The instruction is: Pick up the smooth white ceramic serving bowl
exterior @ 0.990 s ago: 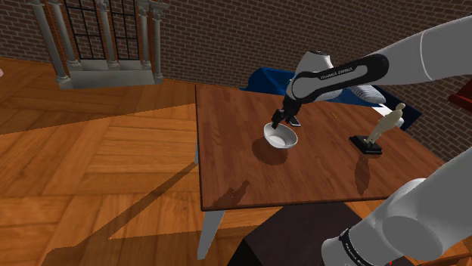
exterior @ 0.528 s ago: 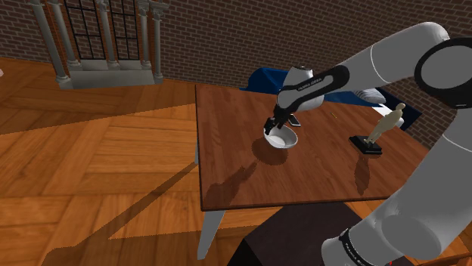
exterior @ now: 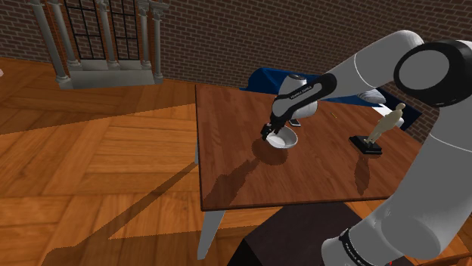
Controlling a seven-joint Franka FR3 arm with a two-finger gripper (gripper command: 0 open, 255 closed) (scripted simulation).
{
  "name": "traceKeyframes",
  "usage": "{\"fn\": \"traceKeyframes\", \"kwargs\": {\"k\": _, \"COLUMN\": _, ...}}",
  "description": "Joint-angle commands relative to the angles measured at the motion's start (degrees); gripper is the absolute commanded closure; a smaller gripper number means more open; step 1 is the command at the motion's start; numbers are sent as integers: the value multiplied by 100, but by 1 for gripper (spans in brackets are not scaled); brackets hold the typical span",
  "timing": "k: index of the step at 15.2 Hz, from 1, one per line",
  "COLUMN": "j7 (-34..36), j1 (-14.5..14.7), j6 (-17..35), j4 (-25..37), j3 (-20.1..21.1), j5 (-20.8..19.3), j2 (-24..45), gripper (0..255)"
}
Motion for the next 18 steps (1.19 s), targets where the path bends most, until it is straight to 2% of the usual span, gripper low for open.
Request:
{"fn": "traceKeyframes", "kwargs": {"k": 1, "j7": -11, "j1": -8, "j6": 30, "j4": -7, "j3": 0, "j5": 7, "j2": 19, "gripper": 255}}
{"fn": "traceKeyframes", "kwargs": {"k": 10, "j7": -14, "j1": -11, "j6": 37, "j4": -11, "j3": 1, "j5": 8, "j2": 23, "gripper": 255}}
{"fn": "traceKeyframes", "kwargs": {"k": 18, "j7": 41, "j1": 37, "j6": -518, "j4": 53, "j3": -54, "j5": -112, "j2": -475, "gripper": 255}}
